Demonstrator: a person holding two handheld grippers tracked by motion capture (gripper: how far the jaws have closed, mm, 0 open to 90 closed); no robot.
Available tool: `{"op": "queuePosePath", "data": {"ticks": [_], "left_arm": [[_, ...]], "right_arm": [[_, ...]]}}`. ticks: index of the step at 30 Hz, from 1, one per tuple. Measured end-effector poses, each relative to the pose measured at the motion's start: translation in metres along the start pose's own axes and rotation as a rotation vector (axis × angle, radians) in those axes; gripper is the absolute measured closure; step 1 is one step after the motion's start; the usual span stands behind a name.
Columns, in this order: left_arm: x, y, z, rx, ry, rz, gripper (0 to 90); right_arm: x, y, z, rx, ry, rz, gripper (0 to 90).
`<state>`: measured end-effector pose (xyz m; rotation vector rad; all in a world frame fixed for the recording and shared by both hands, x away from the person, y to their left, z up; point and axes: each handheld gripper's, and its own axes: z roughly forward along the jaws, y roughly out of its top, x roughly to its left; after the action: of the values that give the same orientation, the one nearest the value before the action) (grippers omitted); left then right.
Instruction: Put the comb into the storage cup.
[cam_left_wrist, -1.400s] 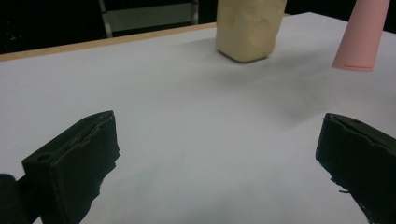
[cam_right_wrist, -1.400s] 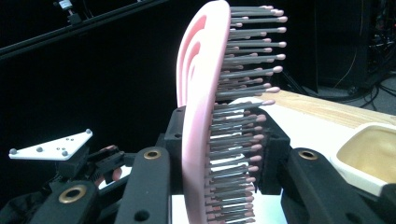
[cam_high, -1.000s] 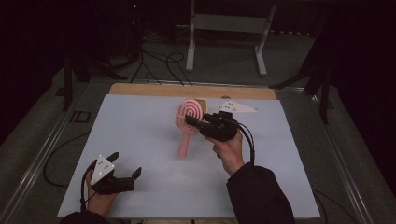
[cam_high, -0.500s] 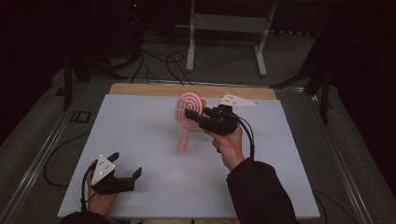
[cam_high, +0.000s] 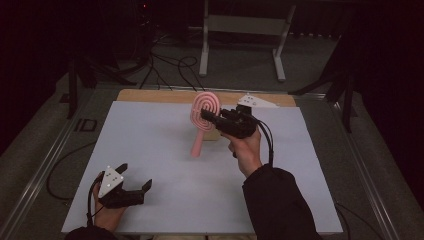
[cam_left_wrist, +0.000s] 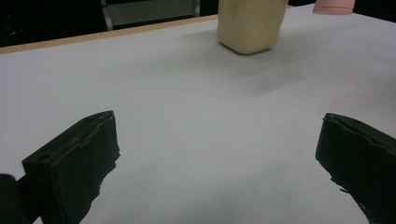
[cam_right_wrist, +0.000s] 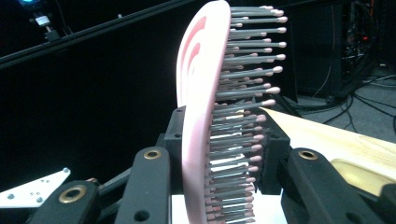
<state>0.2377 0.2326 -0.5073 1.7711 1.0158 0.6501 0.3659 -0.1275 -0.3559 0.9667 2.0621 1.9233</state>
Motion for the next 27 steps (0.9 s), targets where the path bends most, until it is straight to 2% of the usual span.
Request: {"op": "queuePosePath", "data": {"ticks": [27], "left_arm": [[-0.001,0.000,0.000,0.003,-0.005,0.008,0.2]], "right_arm": [[0.000,0.018,0.013,-0.005,-0.037,-0.020,64.6]]}}
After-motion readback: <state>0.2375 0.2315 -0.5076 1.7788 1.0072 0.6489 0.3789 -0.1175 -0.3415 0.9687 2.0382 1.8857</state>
